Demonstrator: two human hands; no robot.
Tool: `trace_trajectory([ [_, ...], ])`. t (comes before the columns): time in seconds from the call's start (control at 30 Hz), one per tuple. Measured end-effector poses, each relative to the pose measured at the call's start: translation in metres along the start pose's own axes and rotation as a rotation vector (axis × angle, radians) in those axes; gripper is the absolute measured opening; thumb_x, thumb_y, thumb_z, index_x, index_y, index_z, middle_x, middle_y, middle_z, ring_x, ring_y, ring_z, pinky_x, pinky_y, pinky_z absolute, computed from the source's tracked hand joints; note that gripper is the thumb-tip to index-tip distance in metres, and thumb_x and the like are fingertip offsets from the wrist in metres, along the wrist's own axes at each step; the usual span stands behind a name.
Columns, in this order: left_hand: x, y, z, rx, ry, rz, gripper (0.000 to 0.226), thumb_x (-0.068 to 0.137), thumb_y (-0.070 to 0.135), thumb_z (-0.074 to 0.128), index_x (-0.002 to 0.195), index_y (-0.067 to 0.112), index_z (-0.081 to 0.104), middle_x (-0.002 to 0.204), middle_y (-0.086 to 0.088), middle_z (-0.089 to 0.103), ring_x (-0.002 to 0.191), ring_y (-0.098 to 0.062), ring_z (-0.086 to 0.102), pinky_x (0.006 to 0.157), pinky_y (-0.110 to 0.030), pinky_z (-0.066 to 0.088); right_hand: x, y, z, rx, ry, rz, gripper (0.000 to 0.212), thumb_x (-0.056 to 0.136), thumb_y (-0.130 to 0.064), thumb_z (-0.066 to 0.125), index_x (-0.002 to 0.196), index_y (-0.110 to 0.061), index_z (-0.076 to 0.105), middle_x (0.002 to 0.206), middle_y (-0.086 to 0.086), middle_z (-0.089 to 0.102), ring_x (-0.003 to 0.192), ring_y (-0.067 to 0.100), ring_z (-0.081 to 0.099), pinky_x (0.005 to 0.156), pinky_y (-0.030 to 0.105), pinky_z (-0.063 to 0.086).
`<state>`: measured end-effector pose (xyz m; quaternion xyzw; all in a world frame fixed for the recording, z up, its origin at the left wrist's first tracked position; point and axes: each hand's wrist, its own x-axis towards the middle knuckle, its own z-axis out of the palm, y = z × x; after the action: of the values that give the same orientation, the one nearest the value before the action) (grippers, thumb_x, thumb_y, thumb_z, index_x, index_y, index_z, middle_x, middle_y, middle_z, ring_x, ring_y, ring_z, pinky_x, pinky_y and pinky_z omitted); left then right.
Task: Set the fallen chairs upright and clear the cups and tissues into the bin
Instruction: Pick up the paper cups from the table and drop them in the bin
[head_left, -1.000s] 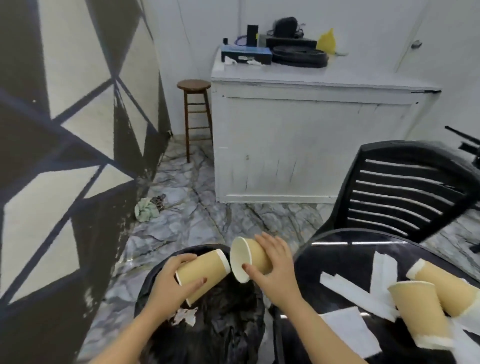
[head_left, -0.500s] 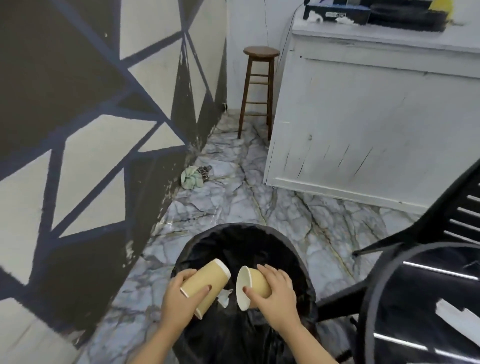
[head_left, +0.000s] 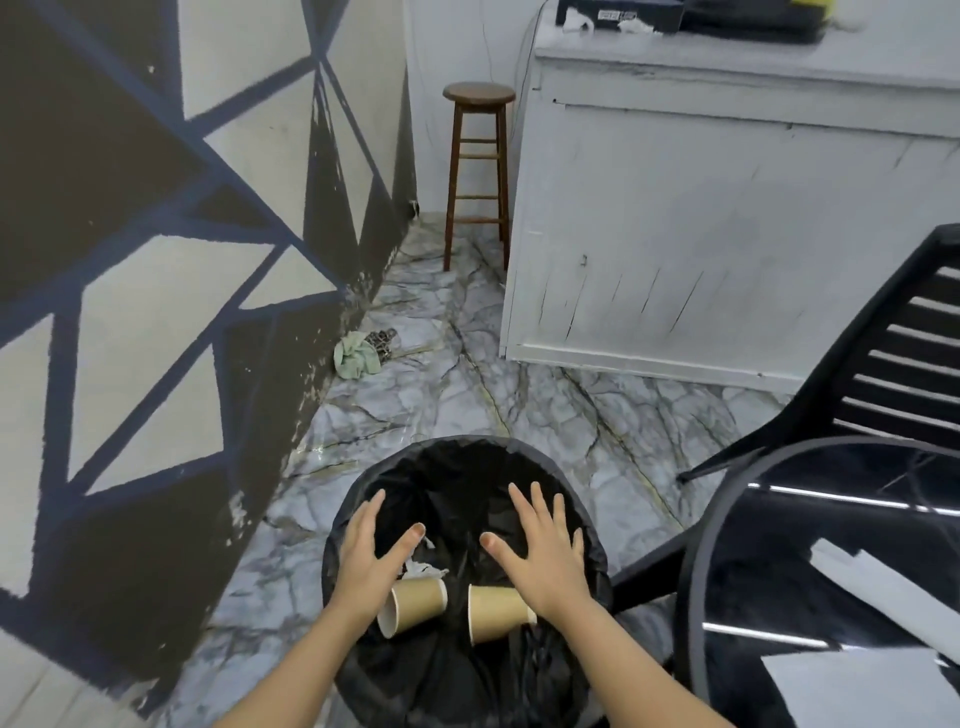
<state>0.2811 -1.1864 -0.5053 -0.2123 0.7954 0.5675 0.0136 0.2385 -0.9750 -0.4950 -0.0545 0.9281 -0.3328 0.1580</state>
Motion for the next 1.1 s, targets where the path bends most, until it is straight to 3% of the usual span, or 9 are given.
trace_trajectory([
  [0.27,0.002,0.141,0.013,0.052,-0.206,0.192,0.085,0.063,0.071,0.058,0.138,0.047,0.025,0.155,0.008,0.019,0.142,-0.013,0.016,0.115,-0.042,0.02,-0.016,-0.05,-0.121,0.015,0.193,-0.054,0.074,0.08,-0.073,0.035,0.143,-0.049,0.005,0.158,-0.015,-0.01,0.142,0.011,-0.022,0.114,0.05,-0.012],
  [0.43,0.009,0.218,0.058,0.072,-0.337,0.391,0.07,0.077,0.048,0.064,0.138,0.038,0.031,0.149,0.002,0.03,0.126,-0.003,0.025,0.106,-0.03,0.023,-0.035,-0.04,-0.201,-0.029,0.363,0.016,0.073,0.083,-0.068,0.039,0.145,-0.045,0.009,0.159,-0.012,-0.006,0.144,0.014,-0.016,0.115,0.05,-0.009],
  [0.57,0.007,0.262,0.111,0.049,-0.477,0.489,0.065,0.081,0.034,0.067,0.138,0.031,0.035,0.149,-0.002,0.032,0.131,-0.01,0.03,0.11,-0.032,0.025,-0.066,-0.011,-0.249,-0.033,0.507,0.121,0.072,0.084,-0.066,0.043,0.145,-0.043,0.012,0.159,-0.012,-0.001,0.146,0.015,-0.012,0.116,0.051,-0.003],
  [0.9,-0.071,0.302,0.253,0.07,-0.891,0.642,0.062,0.077,0.045,0.068,0.131,0.043,0.038,0.136,0.02,0.035,0.127,-0.002,0.032,0.106,-0.027,0.027,-0.187,0.097,-0.314,-0.01,0.777,0.508,0.07,0.085,-0.059,0.047,0.145,-0.041,0.015,0.159,-0.01,0.004,0.147,0.017,-0.005,0.116,0.054,0.01],
  [1.1,-0.129,0.3,0.333,0.109,-1.015,0.638,0.061,0.079,0.042,0.068,0.13,0.045,0.035,0.139,0.018,0.033,0.131,-0.004,0.03,0.112,-0.033,0.026,-0.246,0.163,-0.336,0.013,0.819,0.618,0.069,0.086,-0.061,0.045,0.145,-0.042,0.014,0.159,-0.01,0.004,0.147,0.02,-0.005,0.116,0.054,0.004],
])
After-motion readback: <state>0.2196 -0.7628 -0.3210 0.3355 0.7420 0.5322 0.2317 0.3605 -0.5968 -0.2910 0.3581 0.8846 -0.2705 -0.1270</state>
